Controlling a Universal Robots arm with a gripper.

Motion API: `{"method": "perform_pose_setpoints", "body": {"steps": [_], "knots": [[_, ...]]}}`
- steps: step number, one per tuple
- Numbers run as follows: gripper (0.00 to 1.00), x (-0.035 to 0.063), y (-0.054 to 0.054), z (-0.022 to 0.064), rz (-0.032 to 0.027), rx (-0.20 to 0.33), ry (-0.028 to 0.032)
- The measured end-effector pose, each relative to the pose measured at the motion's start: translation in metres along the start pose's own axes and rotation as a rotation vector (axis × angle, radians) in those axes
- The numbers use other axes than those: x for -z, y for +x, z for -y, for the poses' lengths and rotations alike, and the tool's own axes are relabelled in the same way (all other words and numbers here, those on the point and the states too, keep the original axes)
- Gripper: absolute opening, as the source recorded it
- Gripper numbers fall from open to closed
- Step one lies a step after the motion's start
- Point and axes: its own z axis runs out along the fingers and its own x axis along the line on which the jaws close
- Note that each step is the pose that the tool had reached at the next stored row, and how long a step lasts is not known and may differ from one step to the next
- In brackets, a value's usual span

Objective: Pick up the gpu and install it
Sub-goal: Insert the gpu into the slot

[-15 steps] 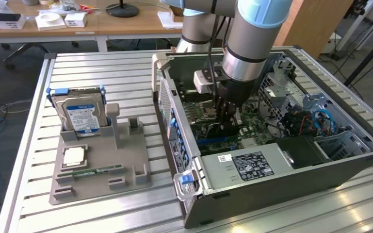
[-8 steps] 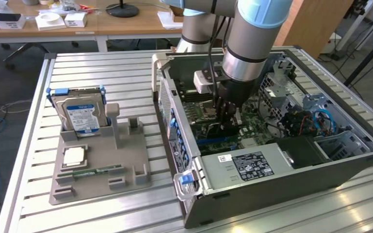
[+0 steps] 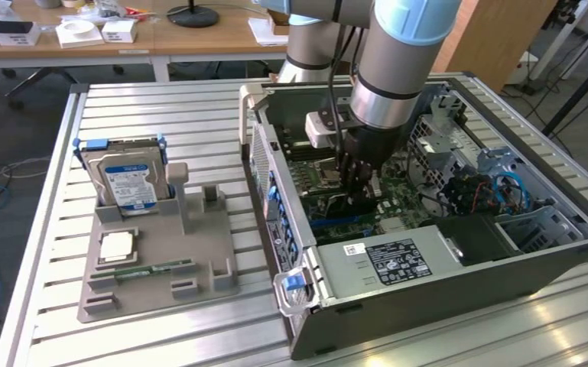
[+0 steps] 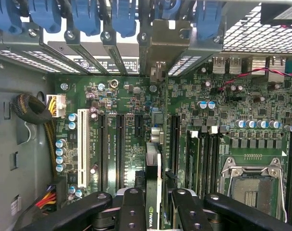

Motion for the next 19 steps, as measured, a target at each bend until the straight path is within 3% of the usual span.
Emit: {"method": "perform_pose_setpoints", "body": {"steps": [19], "knots": [[0.26, -0.0014, 0.0000, -0.0002, 0.0000, 0.000, 0.0000]]}}
